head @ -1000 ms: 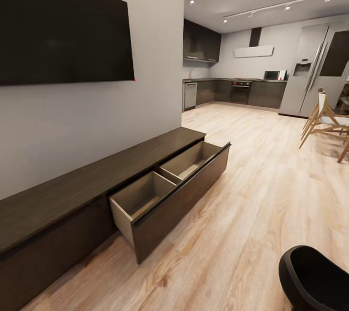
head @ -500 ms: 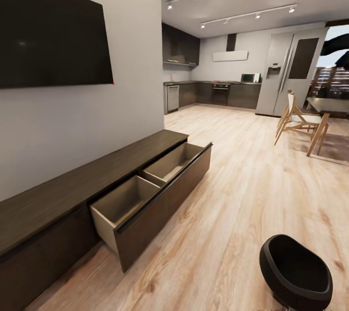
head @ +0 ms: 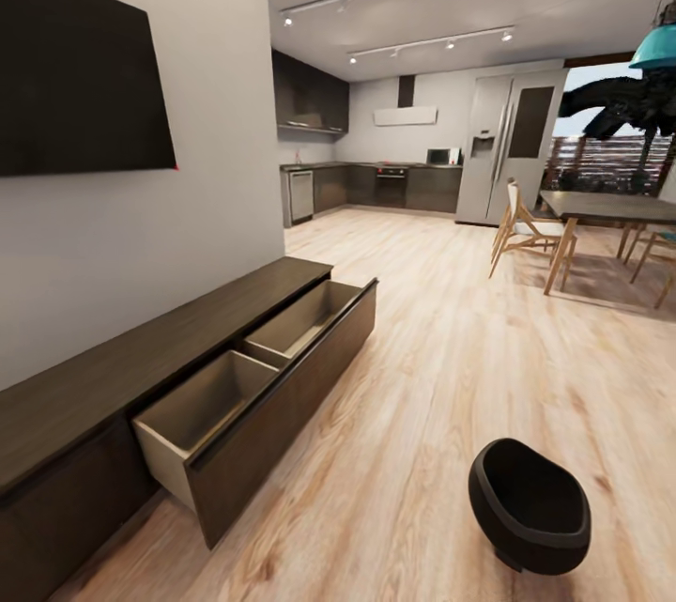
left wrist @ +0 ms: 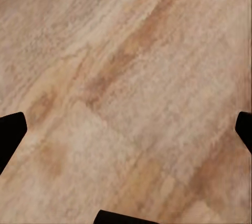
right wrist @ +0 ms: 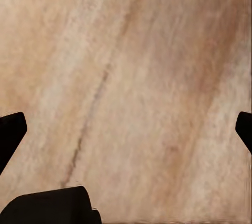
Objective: Place each of the two pumpkins and all three candles from the living room inside a cabinet in the living room (use any cabinet), then make sure every cabinet is closed, and position the cauldron so it is next to a table in the living room.
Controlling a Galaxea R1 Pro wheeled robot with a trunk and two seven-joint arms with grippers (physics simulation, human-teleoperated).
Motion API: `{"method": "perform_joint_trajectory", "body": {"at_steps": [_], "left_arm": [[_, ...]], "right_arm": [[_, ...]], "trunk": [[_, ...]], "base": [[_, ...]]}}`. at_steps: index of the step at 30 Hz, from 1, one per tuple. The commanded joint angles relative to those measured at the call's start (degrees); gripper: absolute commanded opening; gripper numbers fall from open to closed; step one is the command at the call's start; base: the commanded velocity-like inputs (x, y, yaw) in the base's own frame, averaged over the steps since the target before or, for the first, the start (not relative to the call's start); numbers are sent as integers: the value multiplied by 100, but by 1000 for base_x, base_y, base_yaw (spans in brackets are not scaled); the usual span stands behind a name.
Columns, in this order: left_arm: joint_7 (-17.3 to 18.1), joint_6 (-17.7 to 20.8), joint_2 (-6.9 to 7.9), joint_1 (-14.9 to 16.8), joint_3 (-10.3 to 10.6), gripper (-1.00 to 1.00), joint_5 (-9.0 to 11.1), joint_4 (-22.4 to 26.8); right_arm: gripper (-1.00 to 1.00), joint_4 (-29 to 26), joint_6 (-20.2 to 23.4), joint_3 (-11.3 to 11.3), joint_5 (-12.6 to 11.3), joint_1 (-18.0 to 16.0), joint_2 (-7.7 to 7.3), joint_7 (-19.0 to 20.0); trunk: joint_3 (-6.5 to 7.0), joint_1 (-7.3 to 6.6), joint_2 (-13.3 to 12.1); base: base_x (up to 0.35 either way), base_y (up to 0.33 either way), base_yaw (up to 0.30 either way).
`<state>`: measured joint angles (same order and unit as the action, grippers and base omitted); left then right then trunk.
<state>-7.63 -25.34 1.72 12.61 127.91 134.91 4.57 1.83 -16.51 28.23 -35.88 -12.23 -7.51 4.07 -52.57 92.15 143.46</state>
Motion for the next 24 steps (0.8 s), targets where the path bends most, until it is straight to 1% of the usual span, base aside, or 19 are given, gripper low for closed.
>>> {"method": "perform_joint_trajectory", "body": {"at_steps": [1, 5, 11, 24], "left_arm": [[-55, -37, 3, 5, 35, 100, 9, 114], [-55, -38, 3, 5, 34, 100, 9, 119], [-55, -33, -14, 5, 40, 100, 9, 116], [-55, -32, -20, 5, 41, 100, 9, 114]], "right_arm": [[100, 19, -28, 33, -59, -7, -7, 44], [100, 19, -28, 33, -59, -7, -12, 43], [100, 19, -28, 33, -59, -7, -14, 45], [100, 19, -28, 33, -59, -7, -14, 41]], "trunk": [[0, -1, 2], [26, -1, 2], [65, -1, 2], [77, -1, 2]], "base": [[0, 0, -246], [0, -31, -246], [0, -236, -229], [4, -292, -44]]}}
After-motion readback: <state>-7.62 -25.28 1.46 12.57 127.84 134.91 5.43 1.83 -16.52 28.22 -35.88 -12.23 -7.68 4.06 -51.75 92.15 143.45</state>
